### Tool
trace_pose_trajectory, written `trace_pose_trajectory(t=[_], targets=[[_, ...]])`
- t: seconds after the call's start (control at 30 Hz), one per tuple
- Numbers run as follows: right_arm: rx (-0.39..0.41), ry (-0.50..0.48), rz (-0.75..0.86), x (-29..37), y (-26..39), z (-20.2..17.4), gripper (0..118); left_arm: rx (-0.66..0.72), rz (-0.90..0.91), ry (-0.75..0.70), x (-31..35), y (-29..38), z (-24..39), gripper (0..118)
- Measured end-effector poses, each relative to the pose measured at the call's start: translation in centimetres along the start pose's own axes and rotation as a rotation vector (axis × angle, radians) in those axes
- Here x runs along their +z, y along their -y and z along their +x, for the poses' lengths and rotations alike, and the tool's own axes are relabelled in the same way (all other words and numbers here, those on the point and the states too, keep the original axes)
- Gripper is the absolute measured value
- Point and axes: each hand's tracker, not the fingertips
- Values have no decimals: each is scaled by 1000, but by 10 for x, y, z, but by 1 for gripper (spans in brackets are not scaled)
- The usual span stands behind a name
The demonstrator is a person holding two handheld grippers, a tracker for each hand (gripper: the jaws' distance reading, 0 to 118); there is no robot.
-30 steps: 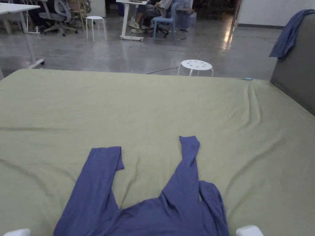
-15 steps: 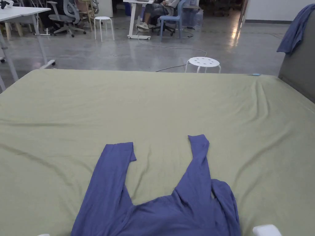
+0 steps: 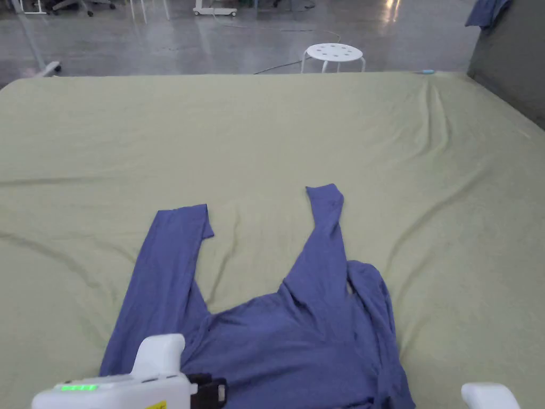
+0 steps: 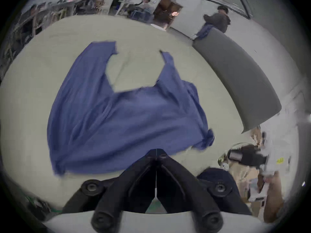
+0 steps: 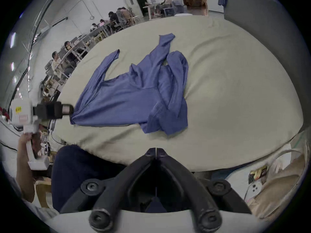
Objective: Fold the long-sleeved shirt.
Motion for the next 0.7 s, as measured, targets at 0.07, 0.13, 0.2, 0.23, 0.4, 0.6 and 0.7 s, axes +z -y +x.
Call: trace_pose_trajectory(t=[0.07, 0.13, 0.2, 0.23, 0.4, 0.6, 0.7], targets=[[-13, -9, 10, 5, -1, -3, 0, -53, 41, 4, -19, -26, 23, 0], [-18, -24, 23, 12, -4, -6, 0, -80, 51, 29, -47, -59, 32, 55], [-20, -35, 31, 6, 3, -4, 0, -140, 33, -30, -82, -87, 33, 118], [-23, -34, 32, 7, 3, -5, 0, -158, -14, -89, -106, -101, 33, 115], [-55, -44, 23, 5, 11, 0, 0, -221, -172, -214, -215, -145, -19, 114], [-99, -47, 7, -2, 4, 17, 0, -381, -212, -275, -215, -128, 3, 75], [-78, -12, 5, -20, -18, 14, 30, -463, -201, -298, -203, -126, 23, 3]])
